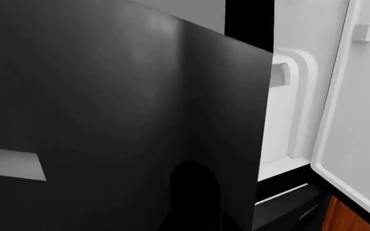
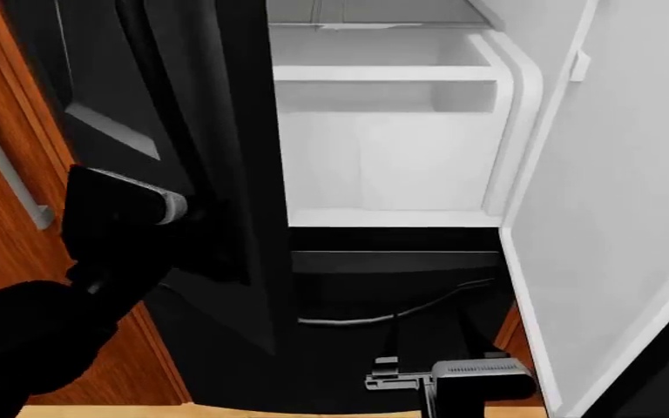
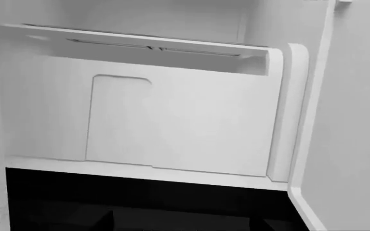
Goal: Open the fridge doors
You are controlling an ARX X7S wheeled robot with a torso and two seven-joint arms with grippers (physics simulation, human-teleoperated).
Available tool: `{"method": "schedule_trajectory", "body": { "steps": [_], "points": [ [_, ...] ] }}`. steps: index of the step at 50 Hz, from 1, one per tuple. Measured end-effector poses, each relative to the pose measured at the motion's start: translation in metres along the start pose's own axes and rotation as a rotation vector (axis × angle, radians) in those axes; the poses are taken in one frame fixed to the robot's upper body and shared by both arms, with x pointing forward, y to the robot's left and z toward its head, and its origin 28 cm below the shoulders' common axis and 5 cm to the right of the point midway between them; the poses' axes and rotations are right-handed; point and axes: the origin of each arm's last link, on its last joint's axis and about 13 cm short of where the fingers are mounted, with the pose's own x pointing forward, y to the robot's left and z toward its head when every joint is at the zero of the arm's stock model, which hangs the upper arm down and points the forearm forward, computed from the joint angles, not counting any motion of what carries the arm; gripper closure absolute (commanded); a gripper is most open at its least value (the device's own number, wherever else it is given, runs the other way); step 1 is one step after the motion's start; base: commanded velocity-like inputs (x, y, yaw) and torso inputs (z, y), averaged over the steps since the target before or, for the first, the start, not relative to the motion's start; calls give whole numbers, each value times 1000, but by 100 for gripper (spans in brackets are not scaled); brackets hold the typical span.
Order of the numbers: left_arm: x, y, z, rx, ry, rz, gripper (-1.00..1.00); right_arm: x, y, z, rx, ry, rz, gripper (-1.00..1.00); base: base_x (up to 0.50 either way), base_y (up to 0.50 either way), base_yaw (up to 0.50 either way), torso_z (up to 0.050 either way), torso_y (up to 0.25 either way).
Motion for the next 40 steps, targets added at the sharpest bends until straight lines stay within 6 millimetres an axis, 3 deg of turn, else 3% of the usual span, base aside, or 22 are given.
{"method": "schedule_trajectory", "body": {
  "steps": [40],
  "points": [
    [-46, 16, -7, -75, -13, 3, 100, -2, 0, -1, -26, -3, -12, -100, 1, 2, 4, 1, 2]
  ]
}}
